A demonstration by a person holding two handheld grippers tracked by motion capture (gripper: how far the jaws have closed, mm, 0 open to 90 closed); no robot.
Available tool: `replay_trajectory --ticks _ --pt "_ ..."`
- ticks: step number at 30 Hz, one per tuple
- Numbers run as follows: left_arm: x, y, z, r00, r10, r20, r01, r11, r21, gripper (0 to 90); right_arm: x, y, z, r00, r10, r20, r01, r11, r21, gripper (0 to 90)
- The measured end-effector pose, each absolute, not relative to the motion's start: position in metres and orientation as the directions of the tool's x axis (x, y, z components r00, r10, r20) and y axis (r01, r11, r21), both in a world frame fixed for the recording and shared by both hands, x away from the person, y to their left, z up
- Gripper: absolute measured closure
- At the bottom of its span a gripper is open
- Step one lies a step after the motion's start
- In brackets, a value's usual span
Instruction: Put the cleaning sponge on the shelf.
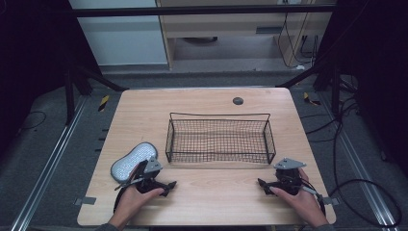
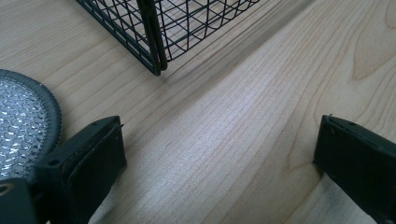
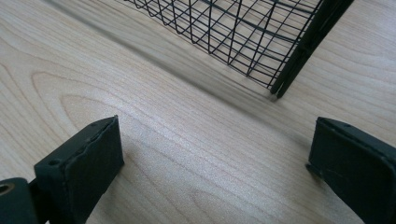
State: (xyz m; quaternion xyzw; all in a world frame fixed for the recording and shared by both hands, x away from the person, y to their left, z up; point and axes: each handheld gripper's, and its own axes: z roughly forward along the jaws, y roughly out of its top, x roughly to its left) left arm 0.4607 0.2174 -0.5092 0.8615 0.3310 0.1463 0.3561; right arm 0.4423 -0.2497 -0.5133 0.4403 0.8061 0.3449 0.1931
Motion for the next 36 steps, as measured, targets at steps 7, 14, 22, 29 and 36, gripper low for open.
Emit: replay_trajectory --ticks 7,14,22,29,36 --pt "0.460 0.223 -0.508 0.737 0.676 0.017 0.470 -0.530 0.706 2.0 0.442 -0.249 -0.513 -0.537 0.844 -0.007 0.578 0.374 0.726 2.9" --pt "0.456 0.227 -0.486 0.709 0.701 0.076 0.460 -0.541 0.704 4.8 0.442 -0.249 -0.513 -0.534 0.846 -0.007 0.580 0.372 0.725 2.2" --pt "0.479 0.249 -0.468 0.679 0.730 0.075 0.538 -0.564 0.626 4.0 0.442 -0.248 -0.513 -0.529 0.848 -0.009 0.581 0.370 0.725 2.1" --pt "0.493 0.267 -0.460 0.663 0.743 0.089 0.574 -0.581 0.577 3.5 0.442 -0.248 -0.514 -0.528 0.849 -0.011 0.581 0.370 0.725 2.1" --pt "0.506 0.276 -0.453 0.665 0.739 0.107 0.602 -0.615 0.510 5.2 0.442 -0.248 -0.513 -0.525 0.851 -0.009 0.583 0.368 0.725 2.1"
